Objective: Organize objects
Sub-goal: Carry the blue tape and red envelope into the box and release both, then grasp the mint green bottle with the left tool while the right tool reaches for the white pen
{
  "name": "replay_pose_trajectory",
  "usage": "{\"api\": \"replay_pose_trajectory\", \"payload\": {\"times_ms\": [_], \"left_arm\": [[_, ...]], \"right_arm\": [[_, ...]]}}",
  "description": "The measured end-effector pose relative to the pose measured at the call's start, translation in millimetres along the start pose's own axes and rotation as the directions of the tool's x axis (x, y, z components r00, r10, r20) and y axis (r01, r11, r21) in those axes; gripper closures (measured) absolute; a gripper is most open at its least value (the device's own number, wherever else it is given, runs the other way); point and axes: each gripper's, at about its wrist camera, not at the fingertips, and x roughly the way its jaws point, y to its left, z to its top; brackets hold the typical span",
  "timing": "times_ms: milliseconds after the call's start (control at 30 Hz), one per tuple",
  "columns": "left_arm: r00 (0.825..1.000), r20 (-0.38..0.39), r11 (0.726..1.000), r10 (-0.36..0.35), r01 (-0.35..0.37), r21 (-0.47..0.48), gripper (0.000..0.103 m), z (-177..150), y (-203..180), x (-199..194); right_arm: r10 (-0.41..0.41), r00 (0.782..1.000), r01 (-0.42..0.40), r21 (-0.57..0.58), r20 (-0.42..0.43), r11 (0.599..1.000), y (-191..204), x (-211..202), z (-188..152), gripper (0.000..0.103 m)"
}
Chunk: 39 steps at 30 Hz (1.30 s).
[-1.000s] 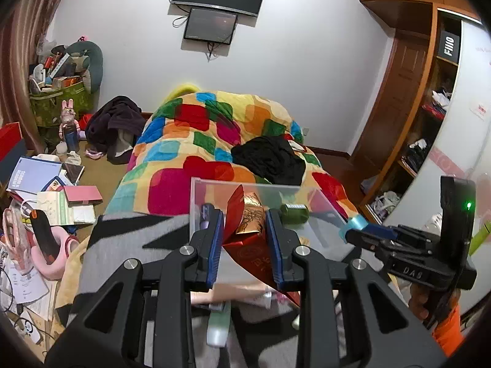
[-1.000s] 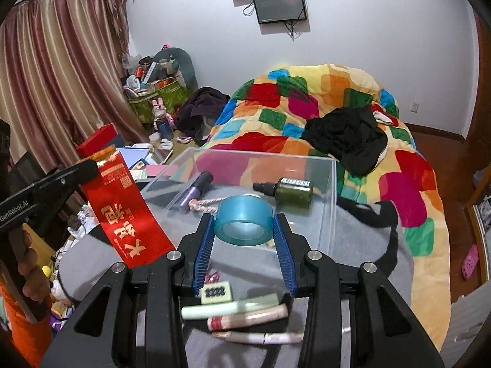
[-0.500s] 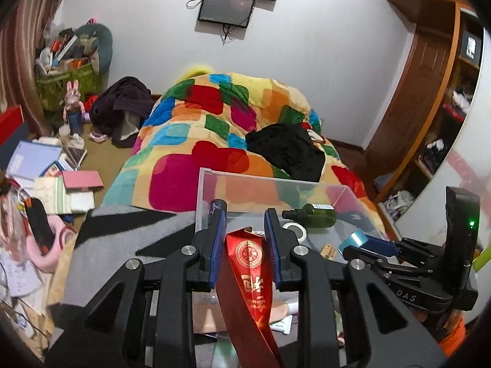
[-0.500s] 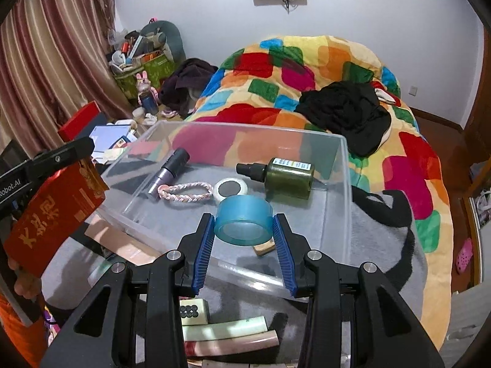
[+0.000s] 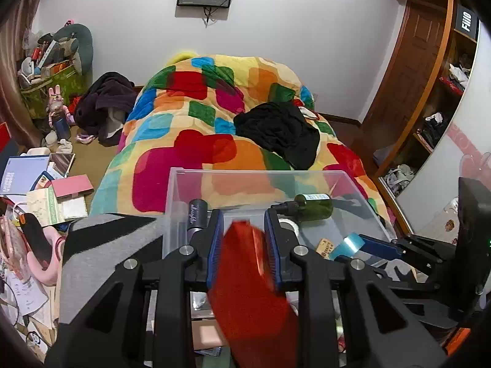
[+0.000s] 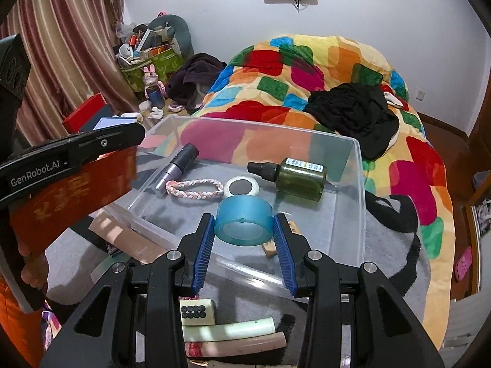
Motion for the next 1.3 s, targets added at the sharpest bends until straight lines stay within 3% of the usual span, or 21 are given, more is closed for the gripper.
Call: {"api": "replay_pose_trajectory", "payload": {"times_ms": [267, 400, 600, 733, 800, 867, 933, 1133, 1267, 1300], "left_arm": [[1.0, 0.02, 1.0, -0.002, 0.002, 0.012, 0.062, -4, 0, -14], [0.999, 0.037, 1.0, -0.002, 0.001, 0.022, 0.044, -11, -1, -25], [0.999, 0.033, 0.998, 0.015, -0.017, 0.061, 0.037, -31, -3, -38], [0.999, 0.0, 0.995, 0.04, -0.04, 0.09, 0.036, -54, 0, -44], [0.999, -0.021, 0.994, 0.05, -0.048, 0.095, 0.034, -66, 4, -47], [0.997, -0.044, 0.994, 0.058, -0.054, 0.092, 0.031, -78, 10, -48], [0.995, -0.079, 0.995, 0.068, -0.061, 0.083, 0.029, -91, 18, -45], [0.972, -0.216, 0.995, 0.087, -0.073, 0.074, 0.029, -126, 32, -18], [0.972, -0.218, 0.994, 0.091, -0.073, 0.087, 0.03, -131, 27, -9], [0.973, -0.215, 0.993, 0.088, -0.07, 0.09, 0.036, -130, 25, -8]], "right_arm": [[-0.014, 1.0, 0.014, 0.003, -0.009, 1.0, -4, 4, 1, 0.067], [-0.018, 1.0, 0.018, 0.008, -0.008, 1.0, -6, 1, -1, 0.065], [-0.019, 1.0, 0.019, 0.005, 0.015, 1.0, -8, -17, -8, 0.059], [-0.014, 0.999, 0.014, 0.0, 0.032, 1.0, -13, -34, -18, 0.057], [-0.017, 0.999, 0.017, -0.006, 0.037, 1.0, -17, -43, -26, 0.052], [-0.023, 0.999, 0.024, -0.017, 0.042, 1.0, -20, -51, -35, 0.037], [-0.037, 0.999, 0.038, -0.046, 0.029, 0.998, -24, -54, -48, 0.03], [-0.061, 0.991, 0.043, -0.144, -0.123, 0.989, -29, -29, -88, 0.03], [-0.088, 0.985, 0.053, -0.222, -0.152, 0.974, -23, -19, -100, 0.027], [-0.1, 0.985, 0.062, -0.25, -0.142, 0.966, -20, -18, -100, 0.026]]}}
